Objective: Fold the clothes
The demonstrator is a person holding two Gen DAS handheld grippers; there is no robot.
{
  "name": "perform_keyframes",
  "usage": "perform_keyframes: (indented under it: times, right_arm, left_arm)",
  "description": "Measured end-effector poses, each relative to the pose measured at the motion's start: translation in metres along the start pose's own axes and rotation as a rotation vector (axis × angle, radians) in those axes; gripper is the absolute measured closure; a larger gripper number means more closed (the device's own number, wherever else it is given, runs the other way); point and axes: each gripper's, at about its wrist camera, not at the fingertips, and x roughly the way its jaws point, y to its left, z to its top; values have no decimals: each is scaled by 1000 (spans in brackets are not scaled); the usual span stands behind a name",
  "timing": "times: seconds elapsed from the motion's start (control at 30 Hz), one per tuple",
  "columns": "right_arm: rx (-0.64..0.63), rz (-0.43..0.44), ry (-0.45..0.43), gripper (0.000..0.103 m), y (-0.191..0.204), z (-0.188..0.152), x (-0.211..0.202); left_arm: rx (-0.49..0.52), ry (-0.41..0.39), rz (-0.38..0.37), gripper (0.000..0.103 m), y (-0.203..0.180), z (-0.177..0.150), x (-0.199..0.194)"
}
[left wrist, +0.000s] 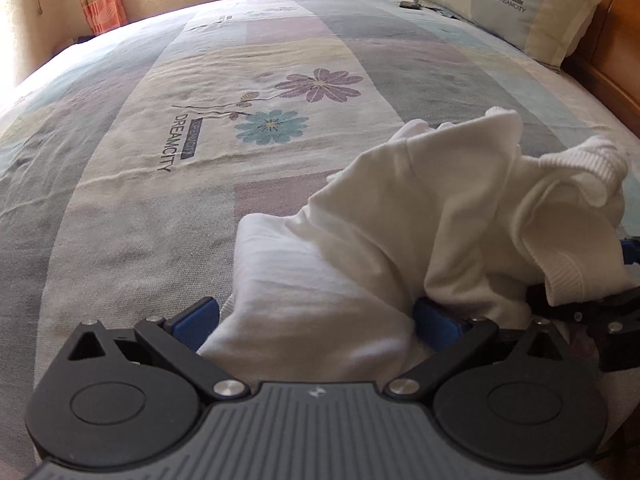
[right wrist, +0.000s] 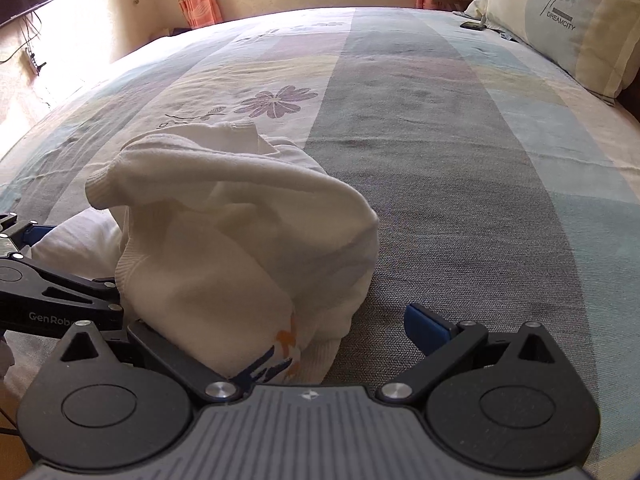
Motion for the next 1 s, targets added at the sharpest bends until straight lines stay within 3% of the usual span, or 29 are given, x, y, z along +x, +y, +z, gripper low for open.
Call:
perform_keyframes:
  times: [0.1, 0.33, 0.5, 0.83, 1.0]
  right_arm:
    - [-22, 43, -2, 0, -5, -2, 2]
    - [13, 115, 110, 0, -16, 4, 5]
    - [-113, 142, 102, 0, -11, 11, -16]
    - [-359, 267, 78, 0, -21, 7, -62]
    - [-426, 278, 77, 0, -20, 5, -75]
  left_arm:
    - [-68, -3, -57, 0, 11, -5, 3]
    - [15, 76, 15, 0, -5, 15, -1]
    - [93, 85, 106, 1, -21, 23, -25]
    - [132, 40, 176, 1, -43, 24, -83]
    - [140, 10, 173, 1, -41, 23, -102]
